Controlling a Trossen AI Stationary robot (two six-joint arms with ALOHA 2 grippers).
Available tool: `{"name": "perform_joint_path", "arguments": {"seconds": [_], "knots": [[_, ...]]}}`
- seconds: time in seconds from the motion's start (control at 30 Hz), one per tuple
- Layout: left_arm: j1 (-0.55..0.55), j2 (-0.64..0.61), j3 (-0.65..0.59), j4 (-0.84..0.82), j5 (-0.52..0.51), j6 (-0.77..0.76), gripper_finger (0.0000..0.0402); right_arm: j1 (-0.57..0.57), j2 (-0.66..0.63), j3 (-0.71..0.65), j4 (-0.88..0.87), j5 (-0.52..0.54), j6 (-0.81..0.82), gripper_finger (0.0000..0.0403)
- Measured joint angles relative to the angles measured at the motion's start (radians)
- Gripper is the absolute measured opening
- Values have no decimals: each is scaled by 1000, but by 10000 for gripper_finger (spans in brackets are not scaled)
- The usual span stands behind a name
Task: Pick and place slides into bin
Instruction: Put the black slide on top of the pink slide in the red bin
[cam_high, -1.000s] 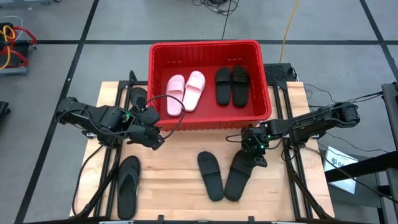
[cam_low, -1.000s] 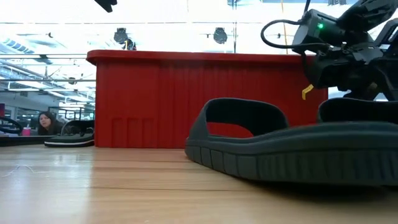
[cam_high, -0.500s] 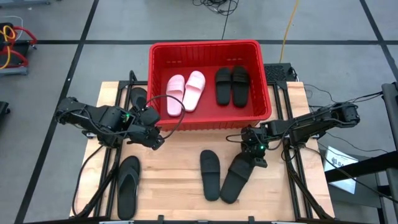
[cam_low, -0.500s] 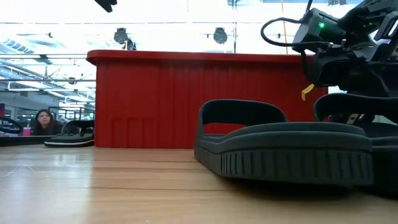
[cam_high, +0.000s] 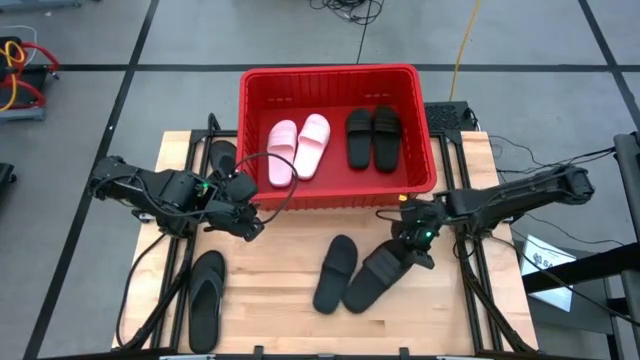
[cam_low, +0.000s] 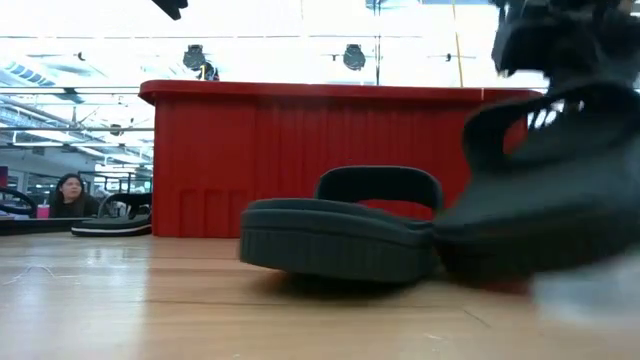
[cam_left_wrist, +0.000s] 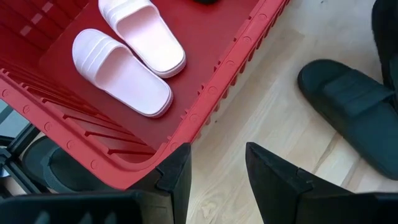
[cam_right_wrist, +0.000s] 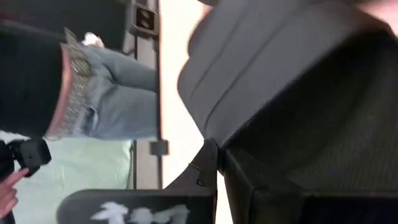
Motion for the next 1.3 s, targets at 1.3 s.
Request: {"name": "perform_joint_path", "arguments": {"seconds": [1.3], "knots": [[62, 0, 0, 6, -3, 22, 147, -334, 34, 748, -259, 295, -519, 0]]}}
